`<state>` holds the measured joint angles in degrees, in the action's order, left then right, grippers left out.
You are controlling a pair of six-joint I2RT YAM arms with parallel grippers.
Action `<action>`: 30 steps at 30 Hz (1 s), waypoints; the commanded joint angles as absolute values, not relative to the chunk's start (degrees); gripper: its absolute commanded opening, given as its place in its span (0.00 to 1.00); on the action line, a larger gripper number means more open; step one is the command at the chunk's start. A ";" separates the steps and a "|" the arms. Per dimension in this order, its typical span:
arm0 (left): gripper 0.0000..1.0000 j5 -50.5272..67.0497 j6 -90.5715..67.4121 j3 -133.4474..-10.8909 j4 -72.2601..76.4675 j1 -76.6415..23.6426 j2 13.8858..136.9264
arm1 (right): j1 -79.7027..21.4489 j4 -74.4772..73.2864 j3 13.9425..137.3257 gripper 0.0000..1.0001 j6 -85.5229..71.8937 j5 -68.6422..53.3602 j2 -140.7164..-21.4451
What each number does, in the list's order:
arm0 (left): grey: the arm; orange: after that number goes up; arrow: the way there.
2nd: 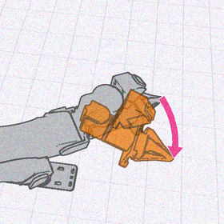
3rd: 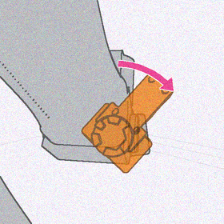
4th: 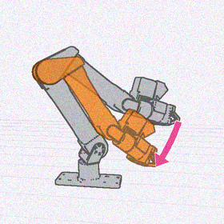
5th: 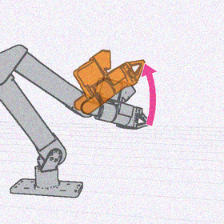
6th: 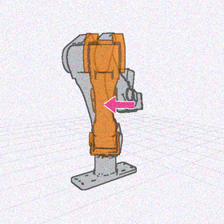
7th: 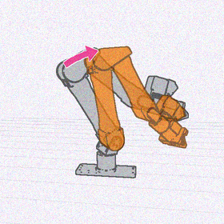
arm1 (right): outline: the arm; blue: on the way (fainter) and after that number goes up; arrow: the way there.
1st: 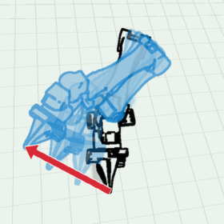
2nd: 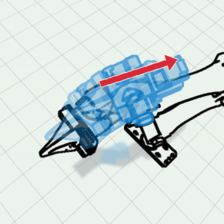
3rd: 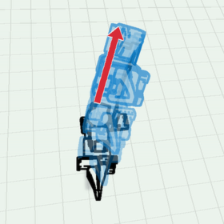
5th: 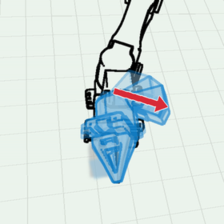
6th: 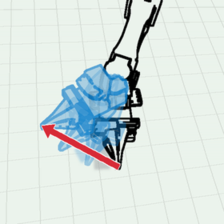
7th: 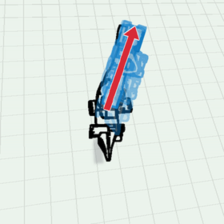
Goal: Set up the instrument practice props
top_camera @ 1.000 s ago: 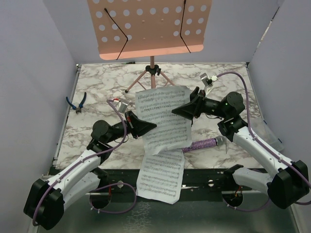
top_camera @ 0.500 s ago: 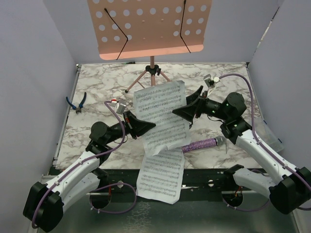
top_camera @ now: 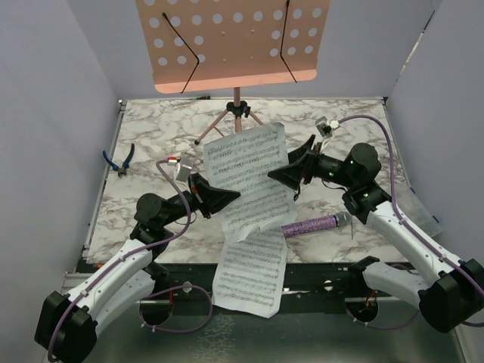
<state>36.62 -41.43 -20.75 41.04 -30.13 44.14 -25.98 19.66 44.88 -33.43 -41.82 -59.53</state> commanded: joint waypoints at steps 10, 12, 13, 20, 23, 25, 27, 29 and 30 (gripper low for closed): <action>0.00 35.18 -39.26 -20.81 42.28 -30.33 38.83 | -26.35 38.89 41.59 0.75 -44.71 -53.85 -66.38; 0.00 35.15 -39.37 -20.91 42.28 -30.39 39.00 | -26.37 43.48 40.83 0.71 -47.36 -55.33 -67.41; 0.00 35.05 -39.37 -20.92 42.32 -30.41 39.09 | -26.41 45.68 40.52 0.69 -48.62 -55.87 -67.86; 0.00 34.41 -39.38 -20.94 42.35 -30.50 39.96 | -26.72 50.45 40.28 0.42 -51.45 -57.50 -69.11; 0.00 34.04 -39.19 -20.83 42.32 -30.50 40.24 | -26.75 49.51 40.17 0.36 -50.90 -57.16 -68.85; 0.00 33.92 -39.19 -20.95 42.31 -30.50 40.53 | -26.73 47.51 40.21 0.37 -49.64 -56.62 -68.33; 0.00 33.94 -39.05 -21.09 42.34 -30.50 40.70 | -26.72 43.02 40.53 0.41 -46.69 -54.70 -67.24; 0.00 33.85 -38.90 -21.09 42.36 -30.50 40.74 | -26.72 38.09 40.96 0.49 -43.48 -52.44 -65.98; 0.00 33.63 -38.85 -21.03 42.31 -30.50 40.70 | -26.72 35.52 41.24 0.54 -41.90 -51.20 -65.27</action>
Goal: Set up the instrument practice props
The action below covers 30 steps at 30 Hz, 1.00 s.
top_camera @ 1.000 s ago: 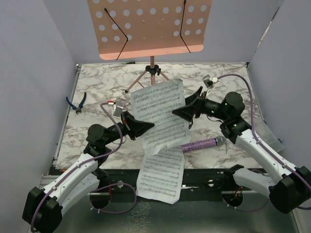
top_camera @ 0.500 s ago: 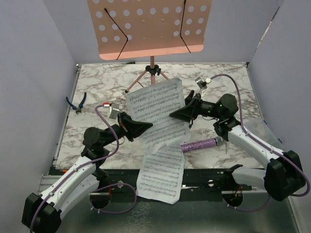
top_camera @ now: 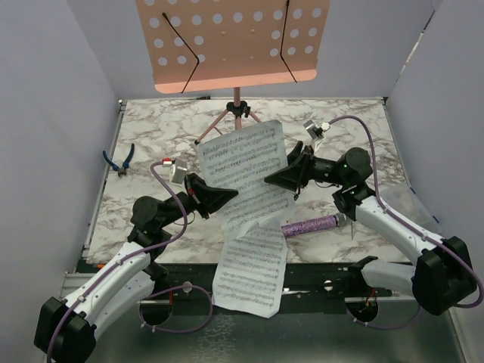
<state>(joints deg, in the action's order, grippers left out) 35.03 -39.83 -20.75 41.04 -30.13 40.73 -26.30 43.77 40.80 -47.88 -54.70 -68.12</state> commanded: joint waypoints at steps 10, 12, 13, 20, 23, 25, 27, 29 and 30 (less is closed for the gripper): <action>0.00 32.18 -38.28 -21.05 41.11 -30.50 39.92 | -26.72 23.74 41.82 0.89 -35.74 -43.01 -60.19; 0.00 32.08 -38.08 -21.07 40.69 -30.50 39.91 | -26.75 22.84 41.90 0.91 -35.44 -42.50 -59.87; 0.00 31.88 -37.94 -21.09 40.43 -30.50 39.90 | -26.73 22.47 41.88 0.92 -35.32 -42.31 -59.79; 0.00 30.76 -35.75 -22.70 36.42 -30.50 39.99 | -26.72 17.94 43.30 0.95 -33.73 -41.26 -59.60; 0.00 30.65 -33.66 -24.67 32.27 -30.50 40.52 | -26.77 14.77 44.28 0.95 -31.65 -40.63 -59.83; 0.00 30.55 -32.24 -26.81 28.89 -30.50 41.28 | -26.64 12.15 45.33 0.95 -30.12 -39.63 -59.73; 0.00 30.85 -31.10 -28.95 26.20 -30.50 42.32 | -26.32 11.61 45.27 0.95 -29.68 -38.95 -59.20; 0.00 31.57 -30.08 -30.65 24.49 -30.50 43.25 | -26.07 10.83 45.63 0.96 -29.14 -38.81 -58.62; 0.00 31.69 -29.73 -31.49 23.80 -30.50 43.67 | -26.01 10.15 45.88 0.95 -28.83 -38.66 -58.47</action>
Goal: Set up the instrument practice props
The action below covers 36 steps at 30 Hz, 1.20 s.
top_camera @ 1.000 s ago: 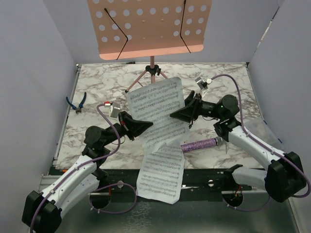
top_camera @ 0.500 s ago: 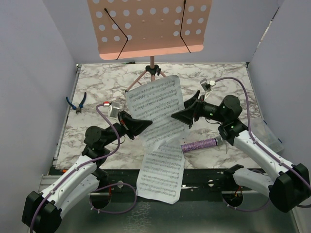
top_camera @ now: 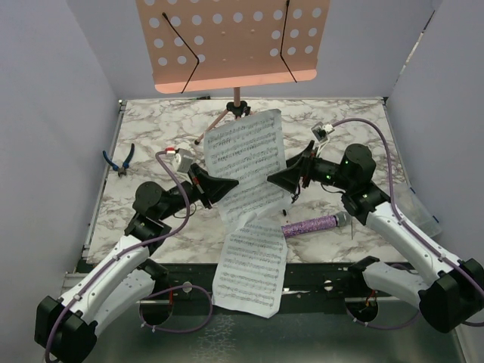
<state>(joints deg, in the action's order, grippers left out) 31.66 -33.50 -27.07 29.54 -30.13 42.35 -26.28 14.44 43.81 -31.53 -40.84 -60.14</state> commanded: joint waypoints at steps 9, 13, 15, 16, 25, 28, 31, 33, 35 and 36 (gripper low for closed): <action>0.00 30.68 -23.42 -40.20 14.11 -30.42 47.68 | -23.47 2.61 48.35 0.98 -25.86 -33.28 -56.22; 0.00 30.17 -20.98 -44.80 10.17 -30.32 50.10 | -22.15 0.31 50.96 0.99 -24.89 -32.02 -56.08; 0.00 30.21 -20.12 -46.93 9.08 -30.25 51.09 | -21.59 -1.54 53.00 0.99 -24.34 -31.79 -56.76; 0.00 30.30 -19.79 -47.67 8.74 -30.24 51.45 | -21.28 -2.73 53.99 0.99 -24.08 -31.59 -57.12; 0.00 30.52 -17.17 -55.95 6.46 -29.67 53.14 | -20.50 -5.43 61.04 0.99 -22.96 -31.17 -59.91; 0.00 30.66 -17.49 -59.07 6.46 -29.45 54.45 | -20.48 -5.59 63.42 0.98 -22.94 -30.80 -60.75; 0.00 31.12 -18.40 -62.34 6.39 -29.27 56.53 | -20.48 -6.20 66.34 0.98 -22.27 -29.87 -61.65; 0.00 31.30 -19.49 -65.30 6.38 -29.03 58.26 | -20.48 -8.53 69.21 0.98 -21.10 -28.40 -62.55; 0.00 31.73 -20.88 -67.98 6.40 -28.77 60.49 | -20.48 -10.13 71.87 0.98 -20.18 -27.17 -63.29; 0.00 31.88 -21.39 -69.38 6.39 -28.68 61.14 | -20.48 -10.33 72.88 0.98 -19.87 -26.86 -63.50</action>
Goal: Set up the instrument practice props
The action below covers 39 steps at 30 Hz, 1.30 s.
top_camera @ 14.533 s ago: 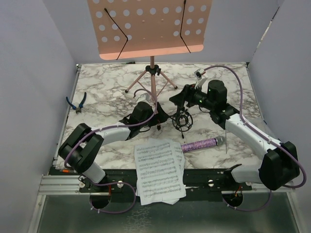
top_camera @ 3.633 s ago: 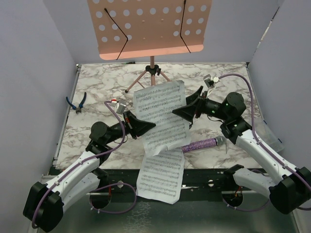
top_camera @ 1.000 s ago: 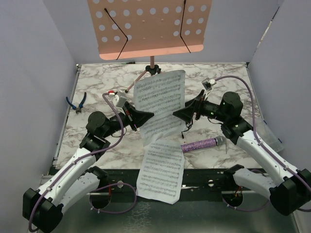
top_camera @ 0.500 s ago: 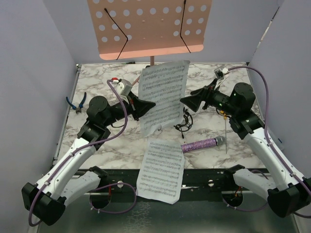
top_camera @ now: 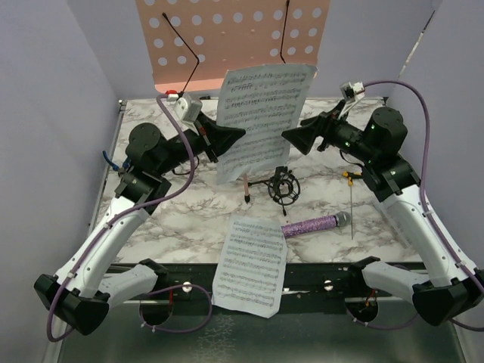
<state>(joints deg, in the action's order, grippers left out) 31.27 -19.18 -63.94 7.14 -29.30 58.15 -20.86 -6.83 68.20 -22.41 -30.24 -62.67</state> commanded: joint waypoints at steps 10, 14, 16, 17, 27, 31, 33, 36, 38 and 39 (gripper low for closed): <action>0.00 33.51 -28.07 -80.92 9.91 -27.05 67.94 | -20.48 -13.92 84.38 0.98 -17.69 -23.53 -66.90; 0.00 33.70 -30.29 -84.96 11.20 -26.34 70.16 | -20.48 -15.20 88.21 0.98 -17.15 -22.18 -68.36; 0.00 33.58 -30.79 -86.87 11.23 -25.97 71.07 | -20.48 -15.15 89.39 0.98 -17.17 -21.87 -68.82; 0.00 33.51 -30.95 -87.66 11.32 -25.75 71.48 | -20.48 -15.02 89.99 0.98 -17.22 -21.62 -69.06; 0.00 33.61 -34.92 -95.86 13.36 -21.07 76.65 | -20.48 -17.06 96.11 0.96 -16.50 -18.01 -72.33; 0.00 33.64 -36.05 -99.31 13.52 -18.79 78.80 | -20.52 -17.56 98.36 0.96 -16.00 -17.58 -73.45; 0.00 33.93 -37.40 -101.27 13.62 -17.70 79.97 | -20.52 -17.58 99.62 0.96 -16.01 -17.68 -74.28; 0.00 34.00 -38.04 -103.46 13.67 -15.91 81.60 | -20.48 -17.64 101.65 0.95 -16.00 -18.07 -76.16; 0.00 34.12 -38.69 -104.78 13.71 -14.43 82.34 | -20.48 -17.75 102.86 0.94 -15.87 -18.10 -77.25; 0.00 34.36 -38.95 -105.21 13.78 -13.63 82.63 | -20.48 -17.85 103.52 0.94 -15.78 -18.23 -77.97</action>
<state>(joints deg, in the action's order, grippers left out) 32.97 -36.60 -101.97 12.69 -16.21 81.56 -20.86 -16.45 100.73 -16.78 -19.03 -75.77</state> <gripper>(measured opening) 0.002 0.949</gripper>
